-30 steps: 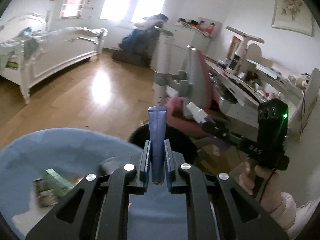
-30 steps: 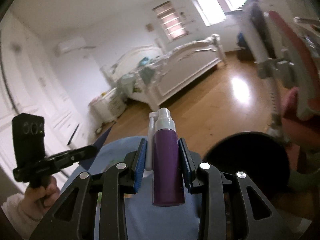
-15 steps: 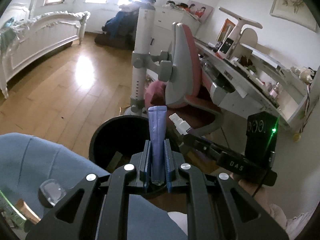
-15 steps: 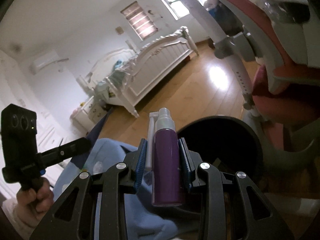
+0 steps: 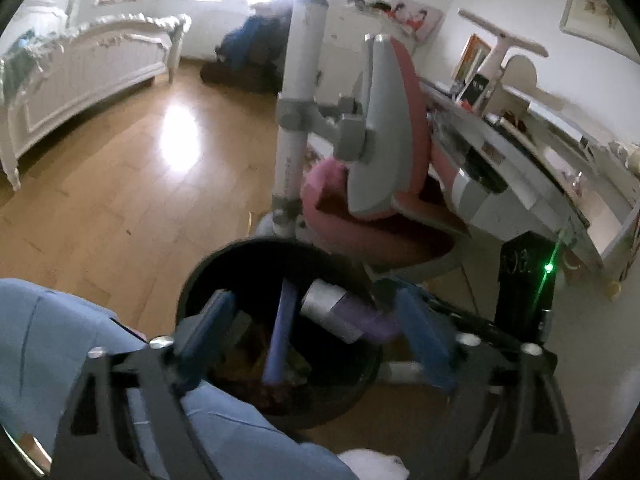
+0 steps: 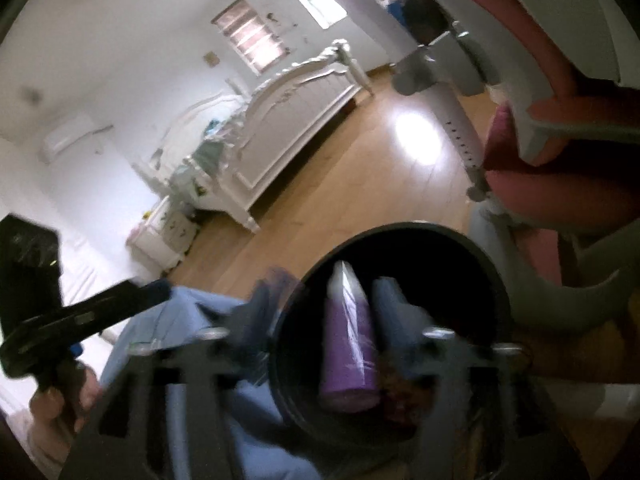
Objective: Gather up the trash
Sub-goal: 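Carry the purple tube and spray bottle to the black bin and release them, then grasp the green drink pouch with the left tool while the right tool grasps the gum pack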
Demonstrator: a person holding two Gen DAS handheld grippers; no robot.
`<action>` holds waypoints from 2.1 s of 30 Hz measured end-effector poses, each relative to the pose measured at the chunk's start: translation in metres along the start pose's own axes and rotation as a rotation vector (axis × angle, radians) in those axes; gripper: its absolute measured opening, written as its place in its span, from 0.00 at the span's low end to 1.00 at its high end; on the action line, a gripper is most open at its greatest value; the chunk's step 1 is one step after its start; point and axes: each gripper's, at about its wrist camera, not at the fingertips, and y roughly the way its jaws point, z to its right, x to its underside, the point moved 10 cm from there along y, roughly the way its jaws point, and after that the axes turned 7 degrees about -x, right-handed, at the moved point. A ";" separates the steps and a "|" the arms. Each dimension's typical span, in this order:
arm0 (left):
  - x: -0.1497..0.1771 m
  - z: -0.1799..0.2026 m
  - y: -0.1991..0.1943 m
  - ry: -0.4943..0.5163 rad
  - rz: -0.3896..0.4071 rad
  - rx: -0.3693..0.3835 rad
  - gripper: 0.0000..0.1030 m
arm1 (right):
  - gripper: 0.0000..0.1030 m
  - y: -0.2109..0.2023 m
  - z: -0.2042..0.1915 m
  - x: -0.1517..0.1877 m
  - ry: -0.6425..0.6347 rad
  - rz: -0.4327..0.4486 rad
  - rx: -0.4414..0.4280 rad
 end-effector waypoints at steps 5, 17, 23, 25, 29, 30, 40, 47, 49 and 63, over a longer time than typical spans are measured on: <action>0.005 -0.003 -0.017 0.032 0.001 0.002 0.83 | 0.68 -0.004 -0.007 0.008 0.000 -0.004 -0.001; 0.060 -0.053 -0.110 0.035 0.014 -0.089 0.83 | 0.68 0.004 -0.099 0.048 -0.131 -0.094 -0.062; 0.108 -0.109 -0.160 0.087 -0.023 -0.229 0.92 | 0.68 0.021 -0.173 0.077 -0.248 -0.178 -0.122; 0.128 -0.131 -0.172 0.125 -0.063 -0.282 0.92 | 0.68 0.029 -0.199 0.090 -0.291 -0.213 -0.144; 0.160 -0.170 -0.181 0.150 -0.150 -0.343 0.92 | 0.68 0.048 -0.249 0.116 -0.382 -0.289 -0.191; 0.165 -0.178 -0.182 0.153 -0.164 -0.348 0.92 | 0.68 0.052 -0.259 0.121 -0.403 -0.303 -0.197; 0.190 -0.199 -0.153 0.252 -0.258 -0.309 0.82 | 0.68 0.110 -0.340 0.179 -0.658 -0.496 -0.211; 0.182 -0.217 -0.163 0.207 -0.189 -0.344 0.41 | 0.60 0.156 -0.351 0.195 -0.746 -0.587 -0.183; 0.184 -0.221 -0.169 0.182 -0.177 -0.347 0.38 | 0.52 0.168 -0.351 0.201 -0.778 -0.611 -0.166; 0.186 -0.244 -0.220 -0.014 -0.059 -0.382 0.32 | 0.31 0.174 -0.342 0.195 -0.702 -0.599 -0.182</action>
